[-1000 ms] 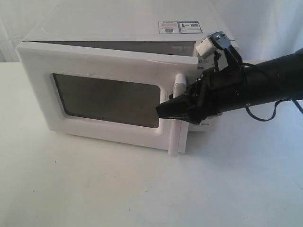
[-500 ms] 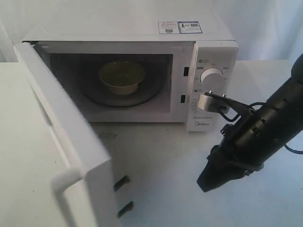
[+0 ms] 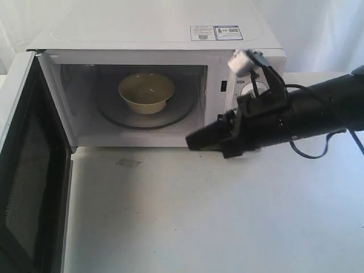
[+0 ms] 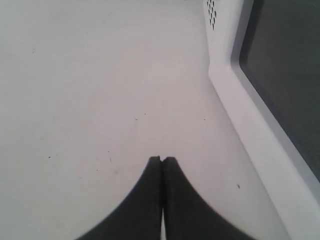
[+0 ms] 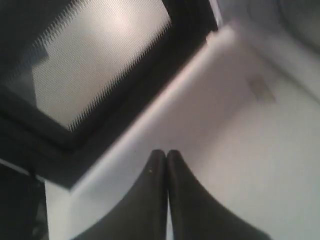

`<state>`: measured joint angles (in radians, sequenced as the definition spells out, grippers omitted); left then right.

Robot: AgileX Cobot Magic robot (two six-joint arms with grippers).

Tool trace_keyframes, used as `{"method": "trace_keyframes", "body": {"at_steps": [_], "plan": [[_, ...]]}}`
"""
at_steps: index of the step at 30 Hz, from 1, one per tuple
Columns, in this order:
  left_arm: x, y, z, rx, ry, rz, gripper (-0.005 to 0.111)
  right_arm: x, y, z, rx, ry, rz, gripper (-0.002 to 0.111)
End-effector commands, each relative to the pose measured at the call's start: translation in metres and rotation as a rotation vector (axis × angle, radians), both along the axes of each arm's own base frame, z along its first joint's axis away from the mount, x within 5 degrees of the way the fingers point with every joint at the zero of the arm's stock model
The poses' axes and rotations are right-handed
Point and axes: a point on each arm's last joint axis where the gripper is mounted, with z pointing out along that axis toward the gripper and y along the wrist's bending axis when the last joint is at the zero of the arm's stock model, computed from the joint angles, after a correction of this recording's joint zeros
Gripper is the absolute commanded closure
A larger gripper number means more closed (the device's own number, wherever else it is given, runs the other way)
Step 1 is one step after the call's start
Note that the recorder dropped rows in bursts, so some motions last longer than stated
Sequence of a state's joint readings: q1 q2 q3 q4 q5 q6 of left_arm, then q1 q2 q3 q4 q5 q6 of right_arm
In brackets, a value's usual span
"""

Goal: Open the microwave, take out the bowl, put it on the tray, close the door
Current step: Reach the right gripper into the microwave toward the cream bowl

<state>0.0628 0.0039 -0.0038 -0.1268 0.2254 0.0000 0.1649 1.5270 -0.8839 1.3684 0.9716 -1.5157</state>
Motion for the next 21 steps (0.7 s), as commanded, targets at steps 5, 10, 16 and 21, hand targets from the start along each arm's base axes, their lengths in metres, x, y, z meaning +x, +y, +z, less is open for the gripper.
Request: {"method": "trace_keyframes", "body": {"at_steps": [5, 10, 16, 21], "plan": [[0.0, -0.001, -0.001, -0.007, -0.001, -0.006, 0.107, 0.011, 0.031, 0.006, -0.103, -0.308, -0.138, 0.108], [0.0, -0.001, -0.001, -0.007, -0.001, -0.006, 0.107, -0.004, 0.068, -0.002, -0.389, -0.578, -0.065, 0.108], [0.0, -0.001, -0.001, -0.007, -0.001, -0.006, 0.107, -0.014, 0.084, -0.004, -0.518, -0.692, -0.02, 0.108], [0.0, -0.001, -0.001, -0.007, -0.001, -0.006, 0.107, -0.014, 0.084, -0.003, -0.498, -0.668, -0.044, 0.108]]}}
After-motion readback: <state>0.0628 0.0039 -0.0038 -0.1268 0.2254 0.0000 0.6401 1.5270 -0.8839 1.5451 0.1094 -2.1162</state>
